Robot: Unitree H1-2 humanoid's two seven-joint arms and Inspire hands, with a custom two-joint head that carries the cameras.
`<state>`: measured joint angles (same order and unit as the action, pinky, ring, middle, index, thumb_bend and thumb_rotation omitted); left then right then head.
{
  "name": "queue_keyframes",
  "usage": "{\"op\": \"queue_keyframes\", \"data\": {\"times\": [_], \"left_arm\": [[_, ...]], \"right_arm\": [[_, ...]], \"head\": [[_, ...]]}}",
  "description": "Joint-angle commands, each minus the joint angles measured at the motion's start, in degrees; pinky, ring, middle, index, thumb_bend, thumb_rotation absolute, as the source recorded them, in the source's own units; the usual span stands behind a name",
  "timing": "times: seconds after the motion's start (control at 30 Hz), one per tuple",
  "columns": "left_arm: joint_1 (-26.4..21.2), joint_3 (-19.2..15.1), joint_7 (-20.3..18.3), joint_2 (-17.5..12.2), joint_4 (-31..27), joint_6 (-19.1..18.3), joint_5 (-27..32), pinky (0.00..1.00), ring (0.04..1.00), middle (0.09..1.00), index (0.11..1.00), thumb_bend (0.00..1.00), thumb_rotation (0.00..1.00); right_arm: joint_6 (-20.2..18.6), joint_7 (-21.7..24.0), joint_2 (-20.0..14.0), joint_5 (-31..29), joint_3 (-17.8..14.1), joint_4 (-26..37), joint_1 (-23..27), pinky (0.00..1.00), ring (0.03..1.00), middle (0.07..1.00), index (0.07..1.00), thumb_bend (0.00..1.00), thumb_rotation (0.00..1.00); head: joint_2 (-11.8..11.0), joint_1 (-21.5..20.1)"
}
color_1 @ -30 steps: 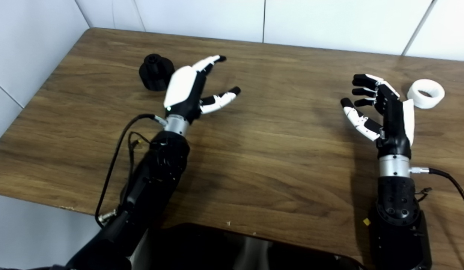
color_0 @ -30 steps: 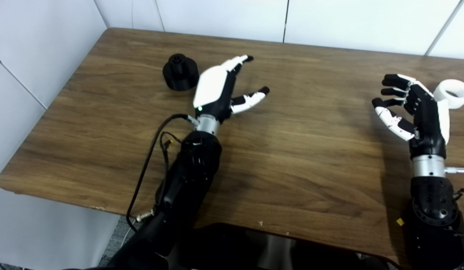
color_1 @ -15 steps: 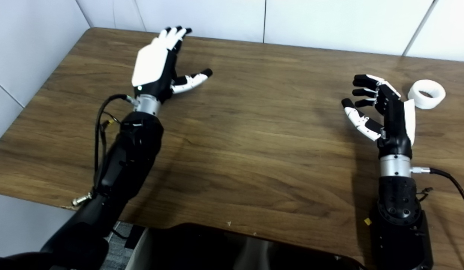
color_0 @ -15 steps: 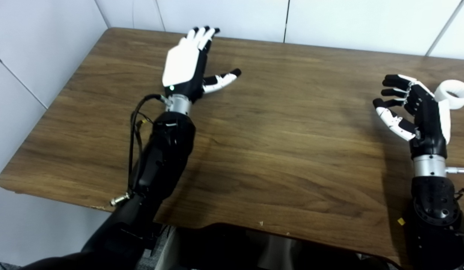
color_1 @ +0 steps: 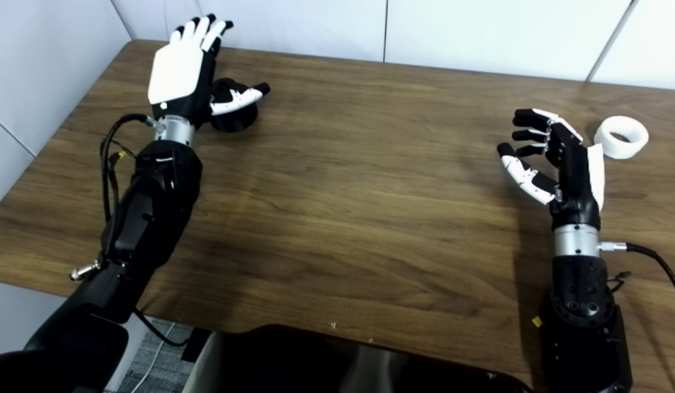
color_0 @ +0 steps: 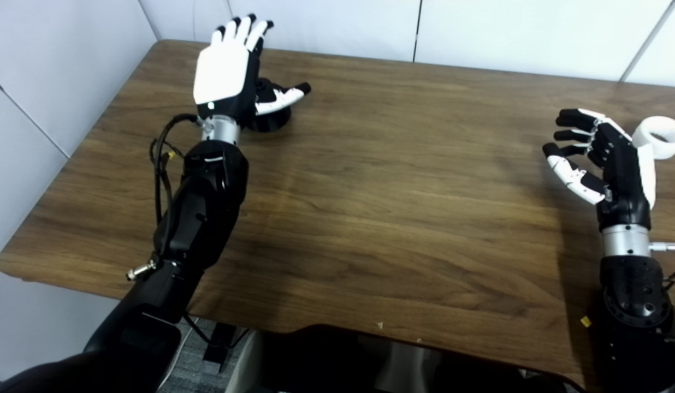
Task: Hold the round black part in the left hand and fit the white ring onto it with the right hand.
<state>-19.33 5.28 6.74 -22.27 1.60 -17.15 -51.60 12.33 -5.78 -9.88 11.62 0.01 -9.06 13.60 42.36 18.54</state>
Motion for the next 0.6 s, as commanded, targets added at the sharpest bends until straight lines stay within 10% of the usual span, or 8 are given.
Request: {"op": "queue_keyframes", "data": {"times": [0.0,0.57], "left_arm": [[-2.9,-1.1,1.2,-2.4,-0.5,0.0,-0.8,0.94,1.000,0.994,0.898,0.80,0.58],[-3.7,-1.4,-5.3,-7.2,2.6,-1.1,1.1,1.00,1.000,1.000,0.913,1.00,0.55]], "right_arm": [[2.3,-0.6,-0.4,1.0,-0.1,-1.0,-0.4,0.53,0.650,0.706,0.701,0.48,0.21],[2.5,-0.5,-0.8,0.8,-0.4,-0.9,-0.3,0.53,0.659,0.708,0.700,0.47,0.19]], "head": [[0.1,0.0],[0.2,-0.2]]}}
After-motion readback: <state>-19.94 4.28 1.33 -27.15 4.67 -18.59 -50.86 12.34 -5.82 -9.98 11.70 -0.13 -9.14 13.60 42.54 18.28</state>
